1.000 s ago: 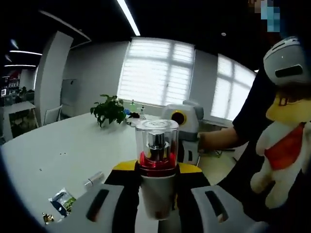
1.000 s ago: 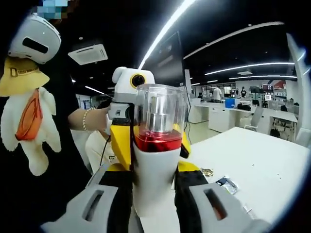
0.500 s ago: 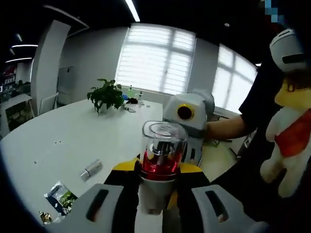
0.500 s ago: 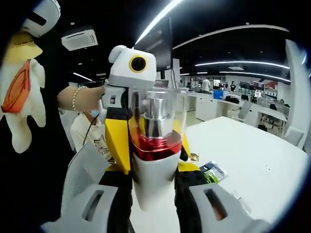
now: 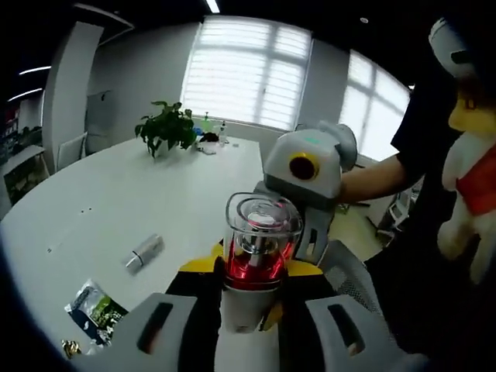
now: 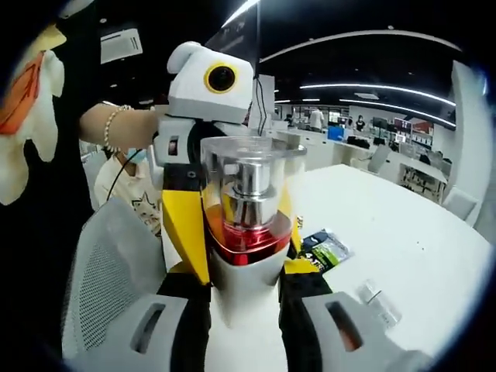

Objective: Arrange the skincare products in the storage area until every visible bottle or jar stands upright without overlapping.

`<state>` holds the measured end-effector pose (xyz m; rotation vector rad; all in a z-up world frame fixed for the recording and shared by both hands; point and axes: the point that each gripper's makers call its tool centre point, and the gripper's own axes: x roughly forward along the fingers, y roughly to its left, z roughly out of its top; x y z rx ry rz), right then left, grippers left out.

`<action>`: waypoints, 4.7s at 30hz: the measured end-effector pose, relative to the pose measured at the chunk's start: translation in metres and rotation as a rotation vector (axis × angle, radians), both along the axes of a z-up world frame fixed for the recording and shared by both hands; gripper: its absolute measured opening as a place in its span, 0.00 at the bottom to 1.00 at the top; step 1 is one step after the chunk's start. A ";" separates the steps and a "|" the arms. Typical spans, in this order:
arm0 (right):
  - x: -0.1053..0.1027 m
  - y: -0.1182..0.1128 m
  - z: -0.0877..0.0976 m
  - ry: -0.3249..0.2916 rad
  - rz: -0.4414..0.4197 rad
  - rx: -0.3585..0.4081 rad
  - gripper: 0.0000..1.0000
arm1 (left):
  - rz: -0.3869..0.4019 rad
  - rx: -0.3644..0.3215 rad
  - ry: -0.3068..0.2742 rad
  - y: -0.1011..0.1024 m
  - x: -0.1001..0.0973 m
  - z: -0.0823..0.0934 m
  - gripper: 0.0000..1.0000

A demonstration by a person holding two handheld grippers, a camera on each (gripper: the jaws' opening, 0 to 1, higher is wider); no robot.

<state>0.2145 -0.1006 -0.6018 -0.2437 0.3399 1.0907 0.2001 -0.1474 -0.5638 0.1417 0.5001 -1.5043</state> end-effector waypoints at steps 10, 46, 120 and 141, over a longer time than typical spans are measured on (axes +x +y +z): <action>0.023 -0.016 -0.048 0.017 -0.071 -0.071 0.33 | -0.007 0.019 0.042 -0.008 0.019 -0.040 0.23; 0.060 -0.052 -0.092 -0.033 -0.279 -0.153 0.33 | -0.077 0.051 -0.082 -0.034 0.058 -0.093 0.23; 0.107 -0.085 -0.085 -0.026 -0.392 -0.138 0.66 | 0.063 0.070 -0.025 -0.039 0.121 -0.086 0.51; 0.074 -0.081 -0.063 0.013 -0.486 -0.058 0.91 | 0.273 0.072 0.049 0.023 0.101 -0.077 0.84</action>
